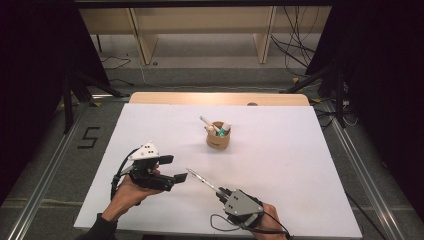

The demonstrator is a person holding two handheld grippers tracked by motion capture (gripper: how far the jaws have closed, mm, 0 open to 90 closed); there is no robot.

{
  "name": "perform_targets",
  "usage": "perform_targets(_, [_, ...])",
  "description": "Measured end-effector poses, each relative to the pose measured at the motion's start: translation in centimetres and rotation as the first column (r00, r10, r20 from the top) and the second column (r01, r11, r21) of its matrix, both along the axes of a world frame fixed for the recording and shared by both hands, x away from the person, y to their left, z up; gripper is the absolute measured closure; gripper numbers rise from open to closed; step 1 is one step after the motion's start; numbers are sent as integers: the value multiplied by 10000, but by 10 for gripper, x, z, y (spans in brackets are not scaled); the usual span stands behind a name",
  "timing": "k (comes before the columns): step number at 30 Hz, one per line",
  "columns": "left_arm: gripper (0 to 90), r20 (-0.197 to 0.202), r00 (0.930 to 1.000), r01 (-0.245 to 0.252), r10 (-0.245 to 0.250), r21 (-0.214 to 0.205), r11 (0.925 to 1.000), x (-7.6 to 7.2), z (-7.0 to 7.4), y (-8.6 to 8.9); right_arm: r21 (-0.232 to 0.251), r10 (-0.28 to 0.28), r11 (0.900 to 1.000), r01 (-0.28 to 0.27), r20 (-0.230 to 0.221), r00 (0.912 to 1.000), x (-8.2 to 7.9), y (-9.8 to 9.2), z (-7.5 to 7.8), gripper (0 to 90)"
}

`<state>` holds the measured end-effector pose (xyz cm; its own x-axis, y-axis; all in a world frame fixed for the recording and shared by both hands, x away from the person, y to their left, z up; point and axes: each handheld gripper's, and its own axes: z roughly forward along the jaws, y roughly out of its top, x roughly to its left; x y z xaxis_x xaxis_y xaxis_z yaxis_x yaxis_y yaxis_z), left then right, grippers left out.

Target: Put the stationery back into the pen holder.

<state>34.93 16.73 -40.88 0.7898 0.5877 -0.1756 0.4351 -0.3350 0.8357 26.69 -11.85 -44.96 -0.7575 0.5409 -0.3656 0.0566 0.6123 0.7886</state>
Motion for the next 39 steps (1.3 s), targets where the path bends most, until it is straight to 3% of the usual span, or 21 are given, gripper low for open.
perform_targets(4, [161, 17, 9992, 387, -389, 473, 9981, 3, 2, -10, -278, 76, 9996, -68, 292, 9995, -4, -1, -1, 812])
perform_targets(8, [161, -49, 9968, 801, -799, 625, 9948, 7, 6, -20, -395, 224, 9990, -203, 511, 9984, -9, -3, -2, 813])
perform_targets(12, [160, -214, 9919, 1272, -1256, 1131, 9854, 9, 6, -31, -778, 340, 9966, -267, 932, 9951, -13, -3, -4, 812])
perform_targets(17, [153, -529, 9854, 1687, -1620, 1686, 9711, 10, 4, -39, -1320, 808, 9894, -606, 1531, 9849, -20, -3, -7, 813])
perform_targets(26, [153, -1261, 9638, 2590, -2348, 2354, 9367, 12, -1, -52, -2402, 1483, 9668, -872, 2498, 9569, -27, 1, -15, 813])
perform_targets(29, [154, -1440, 9532, 2952, -2659, 2524, 9215, 11, -2, -56, -2643, 1623, 9605, -871, 2778, 9468, -28, 1, -18, 812])
perform_targets(30, [155, -1466, 9513, 3014, -2714, 2546, 9189, 11, -3, -58, -2809, 1718, 9557, -886, 2875, 9422, -28, 0, -18, 813])
perform_targets(33, [158, -1610, 9393, 3377, -3029, 2781, 8992, 10, -4, -63, -3106, 1903, 9467, -850, 3267, 9258, -29, 0, -20, 813])
perform_targets(37, [160, -1858, 9269, 3701, -3261, 3071, 8768, 8, -8, -69, -3733, 2435, 9220, -1029, 3521, 9037, -32, -1, -23, 813])
perform_targets(39, [162, -1932, 9215, 3834, -3370, 3131, 8689, 8, -10, -71, -3881, 2556, 9160, -1016, 3694, 8934, -33, -1, -24, 813])
